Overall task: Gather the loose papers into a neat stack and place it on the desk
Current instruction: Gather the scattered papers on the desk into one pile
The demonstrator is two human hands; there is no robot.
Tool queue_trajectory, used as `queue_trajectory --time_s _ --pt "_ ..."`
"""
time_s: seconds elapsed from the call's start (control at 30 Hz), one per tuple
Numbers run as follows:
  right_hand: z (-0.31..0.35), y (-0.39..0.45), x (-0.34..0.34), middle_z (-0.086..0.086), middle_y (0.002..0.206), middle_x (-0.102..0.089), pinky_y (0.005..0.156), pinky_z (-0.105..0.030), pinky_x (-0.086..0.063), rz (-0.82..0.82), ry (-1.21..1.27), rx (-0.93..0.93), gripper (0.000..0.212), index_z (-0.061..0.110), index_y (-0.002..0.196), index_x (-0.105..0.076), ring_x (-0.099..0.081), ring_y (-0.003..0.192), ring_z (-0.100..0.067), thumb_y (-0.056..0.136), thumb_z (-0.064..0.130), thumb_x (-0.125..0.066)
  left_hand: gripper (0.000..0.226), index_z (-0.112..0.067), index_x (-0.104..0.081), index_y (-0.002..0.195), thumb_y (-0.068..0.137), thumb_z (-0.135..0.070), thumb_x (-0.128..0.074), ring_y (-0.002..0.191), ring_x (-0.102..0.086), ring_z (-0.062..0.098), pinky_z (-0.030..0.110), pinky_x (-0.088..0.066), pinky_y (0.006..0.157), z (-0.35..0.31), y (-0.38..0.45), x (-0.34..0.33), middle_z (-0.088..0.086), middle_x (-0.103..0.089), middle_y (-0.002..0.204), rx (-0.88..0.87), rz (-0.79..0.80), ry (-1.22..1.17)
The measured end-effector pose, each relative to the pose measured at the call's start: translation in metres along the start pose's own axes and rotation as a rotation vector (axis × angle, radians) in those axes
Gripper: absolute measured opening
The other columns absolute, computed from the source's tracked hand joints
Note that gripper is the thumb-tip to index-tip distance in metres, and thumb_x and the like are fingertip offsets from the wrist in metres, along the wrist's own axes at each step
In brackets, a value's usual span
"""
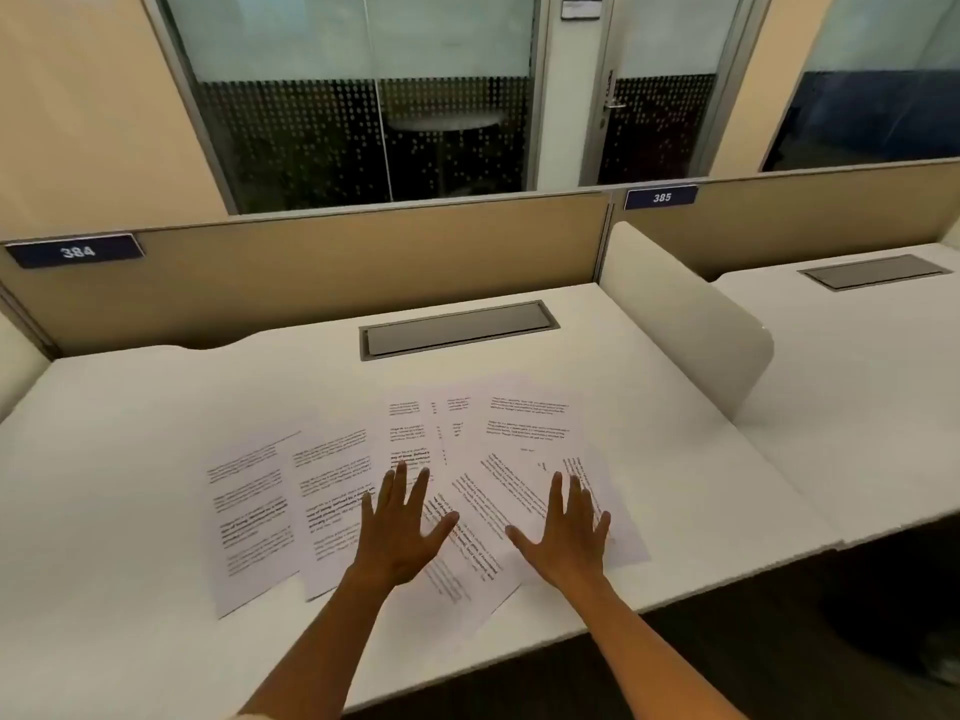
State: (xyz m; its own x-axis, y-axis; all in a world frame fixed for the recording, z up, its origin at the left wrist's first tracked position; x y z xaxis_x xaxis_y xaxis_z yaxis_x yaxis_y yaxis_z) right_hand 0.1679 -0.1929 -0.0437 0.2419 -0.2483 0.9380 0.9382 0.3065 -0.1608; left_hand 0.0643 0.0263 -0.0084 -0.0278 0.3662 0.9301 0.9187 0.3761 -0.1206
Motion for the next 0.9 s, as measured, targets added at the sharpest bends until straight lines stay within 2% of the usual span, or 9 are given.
queue_trajectory --time_s 0.17,0.3,0.43,0.67,0.8,0.9 --pt "0.002 0.013 -0.012 -0.013 0.163 0.011 0.118 -0.06 -0.001 0.056 -0.008 -0.144 0.123 0.023 0.15 0.023 0.0 0.151 -0.032 0.068 0.088 -0.042 0.091 -0.029 0.004 0.154 0.085 -0.077 -0.029 0.152 0.01 0.026 0.054 0.003 0.121 0.027 0.029 -0.014 0.008 0.008 0.164 -0.024 0.15 0.048" --pt "0.007 0.017 -0.02 -0.015 0.163 0.003 0.119 -0.058 -0.009 0.099 -0.021 -0.209 0.133 0.025 0.15 0.024 -0.005 0.15 -0.035 0.06 0.09 -0.049 0.097 -0.03 0.002 0.155 0.081 -0.078 -0.038 0.152 -0.005 0.029 0.054 -0.008 0.121 0.039 0.048 -0.022 0.008 -0.001 0.165 -0.067 0.236 0.055" --pt "0.009 0.025 -0.015 -0.015 0.16 -0.011 0.117 -0.052 -0.024 0.09 -0.035 -0.263 0.14 0.026 0.152 0.018 -0.016 0.146 -0.036 0.051 0.092 -0.054 0.104 -0.026 -0.007 0.154 0.074 -0.078 -0.05 0.142 -0.027 0.029 0.048 -0.032 0.113 0.04 0.061 -0.023 0.006 -0.023 0.159 -0.15 0.218 0.092" --pt "0.013 0.037 -0.012 -0.015 0.151 -0.024 0.112 -0.048 -0.032 0.108 -0.056 -0.294 0.146 0.03 0.152 0.015 -0.026 0.138 -0.036 0.043 0.093 -0.058 0.104 -0.027 -0.01 0.153 0.072 -0.071 -0.059 0.136 -0.032 0.028 0.05 -0.035 0.108 0.038 0.078 -0.027 0.006 -0.027 0.152 -0.188 0.226 0.081" --pt "0.016 0.041 -0.015 -0.013 0.142 -0.032 0.103 -0.044 -0.039 0.111 -0.082 -0.283 0.145 0.028 0.153 0.011 -0.036 0.127 -0.032 0.042 0.095 -0.055 0.103 -0.024 -0.016 0.152 0.072 -0.062 -0.069 0.134 -0.041 0.027 0.045 -0.04 0.107 0.037 0.092 -0.026 0.007 -0.036 0.151 -0.168 0.256 -0.07" --pt "0.019 0.043 -0.018 -0.01 0.137 -0.034 0.098 -0.043 -0.041 0.113 -0.083 -0.272 0.144 0.029 0.152 0.011 -0.04 0.121 -0.028 0.042 0.095 -0.054 0.09 -0.022 -0.035 0.14 0.068 -0.054 -0.078 0.116 -0.06 0.024 0.04 -0.052 0.096 0.034 0.102 -0.022 0.004 -0.06 0.132 -0.118 0.292 -0.232"
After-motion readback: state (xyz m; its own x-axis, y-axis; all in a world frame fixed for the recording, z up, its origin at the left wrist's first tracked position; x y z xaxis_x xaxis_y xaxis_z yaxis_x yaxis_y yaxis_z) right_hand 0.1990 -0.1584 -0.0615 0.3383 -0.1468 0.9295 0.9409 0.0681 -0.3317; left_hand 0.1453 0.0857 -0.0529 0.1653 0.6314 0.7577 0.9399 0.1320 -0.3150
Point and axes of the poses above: each hand's wrist, its own y-axis towards the middle knuckle, its own x-axis out of the back of the hand, z = x × y, the point moved 7 cm from there along y, towards the middle knuckle
